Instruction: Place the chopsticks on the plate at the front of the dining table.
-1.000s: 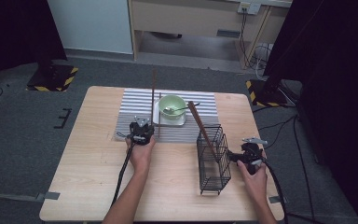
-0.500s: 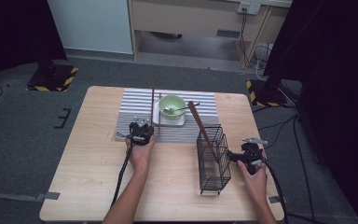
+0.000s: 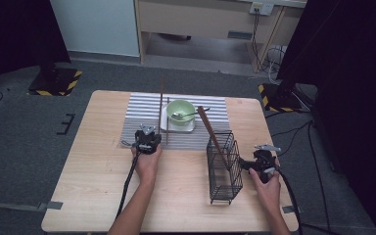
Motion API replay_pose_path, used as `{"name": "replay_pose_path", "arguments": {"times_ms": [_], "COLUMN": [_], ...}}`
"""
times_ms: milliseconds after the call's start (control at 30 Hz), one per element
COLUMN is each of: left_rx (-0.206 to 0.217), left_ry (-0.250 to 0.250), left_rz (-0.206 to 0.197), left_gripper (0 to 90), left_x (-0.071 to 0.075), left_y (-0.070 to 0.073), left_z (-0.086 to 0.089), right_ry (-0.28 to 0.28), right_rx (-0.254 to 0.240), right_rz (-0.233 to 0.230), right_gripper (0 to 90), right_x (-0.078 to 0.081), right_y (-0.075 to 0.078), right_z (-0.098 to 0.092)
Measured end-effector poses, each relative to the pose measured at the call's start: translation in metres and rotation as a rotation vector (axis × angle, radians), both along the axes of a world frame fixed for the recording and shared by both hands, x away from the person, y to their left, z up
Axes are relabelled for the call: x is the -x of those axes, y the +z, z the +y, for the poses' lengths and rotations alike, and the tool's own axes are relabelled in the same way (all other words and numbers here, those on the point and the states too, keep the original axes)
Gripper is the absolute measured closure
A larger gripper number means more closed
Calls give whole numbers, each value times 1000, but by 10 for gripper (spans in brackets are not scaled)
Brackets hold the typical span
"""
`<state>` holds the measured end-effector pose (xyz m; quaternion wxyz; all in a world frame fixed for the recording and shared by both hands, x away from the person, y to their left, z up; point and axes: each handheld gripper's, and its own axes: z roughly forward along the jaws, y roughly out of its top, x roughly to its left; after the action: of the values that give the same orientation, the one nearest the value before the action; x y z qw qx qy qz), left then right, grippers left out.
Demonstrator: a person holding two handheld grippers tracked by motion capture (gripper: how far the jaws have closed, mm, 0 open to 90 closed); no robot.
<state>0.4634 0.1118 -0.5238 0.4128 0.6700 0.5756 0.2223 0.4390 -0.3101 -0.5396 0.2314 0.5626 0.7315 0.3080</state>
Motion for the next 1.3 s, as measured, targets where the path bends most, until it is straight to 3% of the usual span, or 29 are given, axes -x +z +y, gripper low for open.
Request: {"name": "replay_pose_path", "arguments": {"times_ms": [900, 1300], "left_rx": [10, -13], "left_ry": [21, 13], "left_rz": [-2, -18], "left_gripper": [857, 858], "left_x": [0, 3], "left_y": [-1, 6], "left_z": [3, 0], "right_ry": [0, 0], "right_rx": [0, 0], "right_rz": [0, 0], "right_gripper": [25, 25], "right_x": [0, 0], "right_y": [0, 0], "right_z": [0, 0]}}
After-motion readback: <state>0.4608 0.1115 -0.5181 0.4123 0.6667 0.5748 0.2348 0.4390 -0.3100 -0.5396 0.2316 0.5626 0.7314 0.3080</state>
